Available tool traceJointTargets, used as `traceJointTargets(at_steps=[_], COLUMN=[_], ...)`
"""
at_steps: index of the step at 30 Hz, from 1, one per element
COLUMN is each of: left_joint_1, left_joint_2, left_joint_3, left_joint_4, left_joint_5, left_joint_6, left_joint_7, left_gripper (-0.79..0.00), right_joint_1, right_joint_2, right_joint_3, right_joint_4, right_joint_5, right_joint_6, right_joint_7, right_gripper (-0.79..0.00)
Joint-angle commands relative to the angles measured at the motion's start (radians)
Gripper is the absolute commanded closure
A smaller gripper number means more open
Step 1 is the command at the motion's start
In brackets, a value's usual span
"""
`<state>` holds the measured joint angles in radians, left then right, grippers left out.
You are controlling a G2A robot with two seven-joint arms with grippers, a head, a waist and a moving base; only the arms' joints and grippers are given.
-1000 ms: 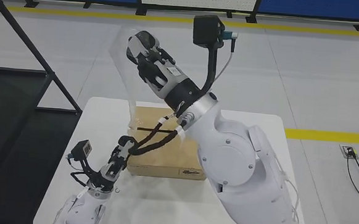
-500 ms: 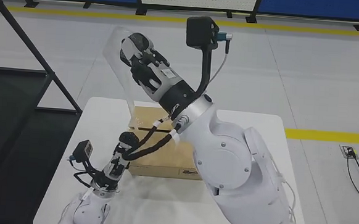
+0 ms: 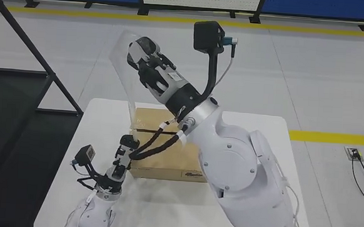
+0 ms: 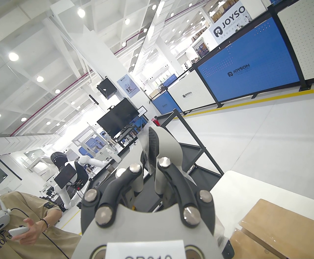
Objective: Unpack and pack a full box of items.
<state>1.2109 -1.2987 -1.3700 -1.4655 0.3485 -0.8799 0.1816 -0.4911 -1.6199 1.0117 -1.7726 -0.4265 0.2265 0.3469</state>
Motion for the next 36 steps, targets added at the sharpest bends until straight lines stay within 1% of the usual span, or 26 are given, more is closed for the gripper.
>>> traceJointTargets(at_steps=[1, 4, 6, 8, 10, 12, 13, 14, 15, 16, 25, 27, 29, 31, 32, 33, 36], left_joint_1=[0.009, 0.027, 0.044, 0.052, 0.061, 0.068, 0.077, 0.083, 0.080, 0.079, 0.079, 0.087, 0.096, 0.098, 0.104, 0.107, 0.110], left_joint_2=[-0.001, 0.002, 0.001, 0.001, 0.004, 0.010, 0.012, 0.016, 0.023, 0.026, 0.026, 0.025, 0.025, 0.027, 0.026, 0.026, 0.028], left_joint_3=[0.005, -0.016, -0.009, -0.003, 0.008, 0.002, 0.009, 0.016, -0.001, -0.010, -0.010, -0.004, 0.002, -0.014, -0.008, 0.001, -0.006], left_joint_4=[-0.014, -0.051, -0.064, -0.078, -0.097, -0.117, -0.132, -0.145, -0.163, -0.167, -0.167, -0.185, -0.209, -0.221, -0.223, -0.233, -0.274], left_joint_5=[-0.026, -0.023, -0.052, -0.096, -0.166, -0.232, -0.294, -0.386, -0.449, -0.462, -0.462, -0.485, -0.556, -0.577, -0.606, -0.666, -0.901], left_joint_6=[0.012, 0.013, 0.015, 0.028, 0.040, 0.065, 0.083, 0.126, 0.170, 0.181, 0.181, 0.217, 0.256, 0.270, 0.299, 0.351, 0.537], left_joint_7=[-0.008, -0.014, -0.017, -0.044, -0.099, -0.167, -0.213, -0.282, -0.351, -0.369, -0.369, -0.373, -0.395, -0.409, -0.418, -0.438, -0.528], left_gripper=[-0.785, -0.785, -0.785, -0.785, -0.785, -0.785, -0.785, -0.785, -0.785, -0.785, -0.785, -0.785, -0.785, -0.785, -0.785, -0.785, -0.785], right_joint_1=[0.003, 0.006, 0.008, 0.009, 0.009, 0.008, 0.008, 0.007, 0.006, 0.004, -0.011, -0.010, -0.009, -0.008, -0.008, -0.009, -0.010], right_joint_2=[-0.002, -0.005, -0.006, -0.008, -0.009, -0.011, -0.011, -0.012, -0.012, -0.013, -0.015, -0.016, -0.017, -0.018, -0.019, -0.019, -0.020], right_joint_3=[0.000, -0.002, -0.004, -0.004, -0.003, 0.000, 0.002, 0.003, 0.004, 0.005, 0.017, 0.019, 0.021, 0.023, 0.025, 0.026, 0.030], right_joint_4=[0.008, 0.015, 0.018, 0.019, 0.020, 0.021, 0.021, 0.021, 0.021, 0.020, 0.008, 0.014, 0.018, 0.021, 0.020, 0.020, 0.017], right_joint_5=[0.003, 0.006, 0.005, 0.005, 0.001, 0.001, 0.003, 0.003, 0.003, 0.002, -0.005, -0.005, -0.002, -0.002, -0.002, -0.002, -0.004], right_joint_6=[-0.004, -0.006, -0.006, -0.006, -0.003, -0.003, -0.003, -0.004, -0.004, -0.005, -0.011, -0.016, -0.020, -0.022, -0.022, -0.022, -0.022], right_joint_7=[0.003, 0.001, 0.002, 0.002, 0.000, -0.002, -0.001, -0.001, -0.001, -0.002, 0.001, 0.001, 0.002, 0.003, 0.002, 0.003, 0.007], right_gripper=[0.000, 0.000, 0.000, 0.000, 0.000, 0.000, 0.000, 0.000, 0.000, 0.000, 0.000, 0.000, 0.000, 0.000, 0.000, 0.000, 0.000])
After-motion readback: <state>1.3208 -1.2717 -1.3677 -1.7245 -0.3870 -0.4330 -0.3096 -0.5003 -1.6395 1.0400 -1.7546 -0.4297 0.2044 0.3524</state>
